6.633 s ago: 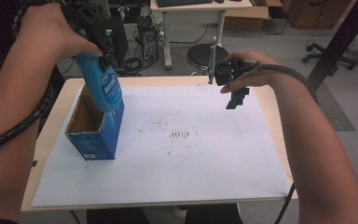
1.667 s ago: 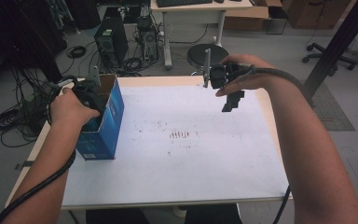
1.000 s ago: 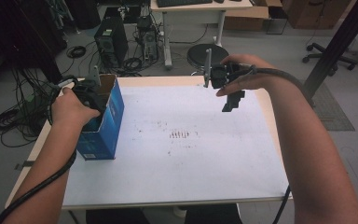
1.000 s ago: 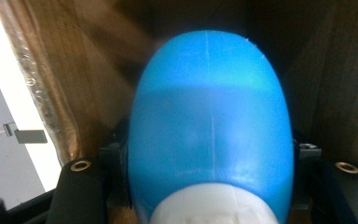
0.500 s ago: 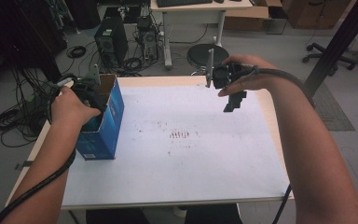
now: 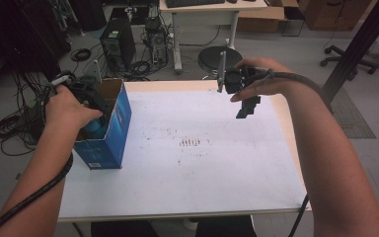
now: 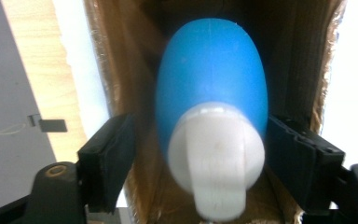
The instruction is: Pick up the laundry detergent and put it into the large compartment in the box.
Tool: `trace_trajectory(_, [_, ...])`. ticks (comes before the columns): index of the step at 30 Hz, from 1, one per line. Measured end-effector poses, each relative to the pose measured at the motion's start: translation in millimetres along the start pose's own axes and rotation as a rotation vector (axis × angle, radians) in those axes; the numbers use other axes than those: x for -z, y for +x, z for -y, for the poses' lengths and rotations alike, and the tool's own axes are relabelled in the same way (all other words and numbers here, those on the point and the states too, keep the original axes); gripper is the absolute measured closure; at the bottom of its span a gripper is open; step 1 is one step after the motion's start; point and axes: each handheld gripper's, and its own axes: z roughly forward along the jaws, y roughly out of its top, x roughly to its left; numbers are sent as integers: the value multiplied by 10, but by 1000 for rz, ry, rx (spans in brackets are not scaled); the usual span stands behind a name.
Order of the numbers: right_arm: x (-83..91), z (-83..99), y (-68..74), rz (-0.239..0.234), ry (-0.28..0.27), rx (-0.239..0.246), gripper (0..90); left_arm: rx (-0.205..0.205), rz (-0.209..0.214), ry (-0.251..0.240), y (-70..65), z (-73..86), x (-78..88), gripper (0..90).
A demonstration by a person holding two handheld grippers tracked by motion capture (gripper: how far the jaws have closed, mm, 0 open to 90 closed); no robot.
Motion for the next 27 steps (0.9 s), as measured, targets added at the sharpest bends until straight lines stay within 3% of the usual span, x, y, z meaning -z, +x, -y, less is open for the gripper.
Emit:
trace_trajectory(2, [2, 3, 3, 0, 3, -5, 71, -4, 14, -11, 3, 11, 41, 212])
trace_trajectory(4, [4, 5, 3, 0, 1, -4, 72, -43, 12, -17, -15, 32, 87, 196])
trace_trajectory(6, [7, 6, 4, 2, 1, -3, 71, -108, -53, -21, -67, 56, 119, 173])
trace_trajectory(8, [14, 9, 6, 2, 1, -6, 72, -152, -90, -7, -100, 70, 135, 185])
trace_trajectory(12, [25, 16, 6, 6, -4, -3, 72, -218, -102, -15, -148, 85, 157, 188])
trace_trajectory(15, [28, 24, 13, 4, 0, -12, 72, -220, -50, -23, -156, 78, 164, 149])
trace_trajectory(27, [13, 29, 16, 0, 1, -14, 72, -305, -62, -53, -295, 96, 249, 14])
